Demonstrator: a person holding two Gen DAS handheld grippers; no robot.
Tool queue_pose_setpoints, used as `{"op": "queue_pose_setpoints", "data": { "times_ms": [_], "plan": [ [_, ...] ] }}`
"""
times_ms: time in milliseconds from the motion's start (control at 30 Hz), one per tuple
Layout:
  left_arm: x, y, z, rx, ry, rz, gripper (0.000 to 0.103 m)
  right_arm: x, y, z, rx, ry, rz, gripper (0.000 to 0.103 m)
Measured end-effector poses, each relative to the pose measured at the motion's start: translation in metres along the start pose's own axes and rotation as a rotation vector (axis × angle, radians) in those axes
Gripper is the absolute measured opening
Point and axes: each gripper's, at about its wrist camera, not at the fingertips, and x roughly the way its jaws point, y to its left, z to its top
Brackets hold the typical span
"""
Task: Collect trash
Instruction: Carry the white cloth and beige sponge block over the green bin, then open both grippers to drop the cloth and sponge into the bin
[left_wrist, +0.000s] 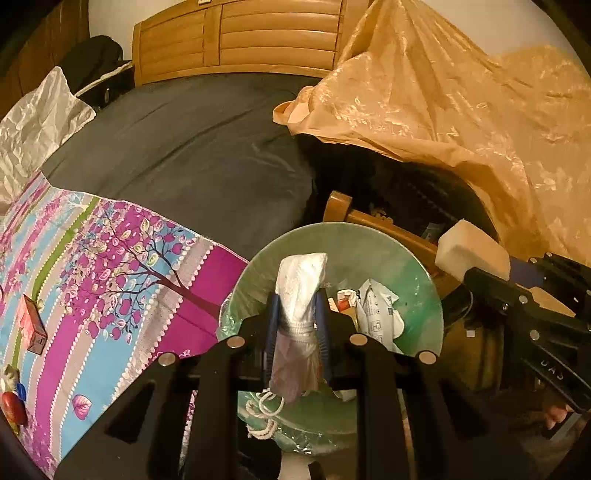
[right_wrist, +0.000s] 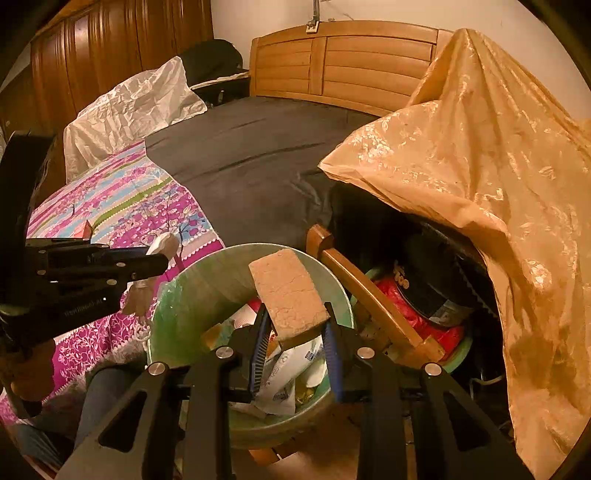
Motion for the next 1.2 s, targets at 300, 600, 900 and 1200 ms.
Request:
{"op": "queue_pose_setpoints", "data": {
  "times_ms": [300,600,900,1200],
  "plan": [
    [0.001,-0.003,0.004,0.012,-0.011,0.014,0.019,0.007,0.010,0.009,-0.023,-0.012,0.029,0.029],
    [0.005,-0.005,0.005,0.033,-0.011,0.019,0.019,0.012,0.015,0.016,-0.044,-0.024,0.044,0.029],
    [0.008,-0.011,0.003,0.067,-0.013,0.050,0.033,0.021,0.005,0.014,-0.029,-0.014,0.044,0.035],
    [0.001,0.007,-0.005,0.038,-0.016,0.086,0.033,0.017,0.014,0.016,-0.031,-0.039,0.059,0.035]
  ]
}}
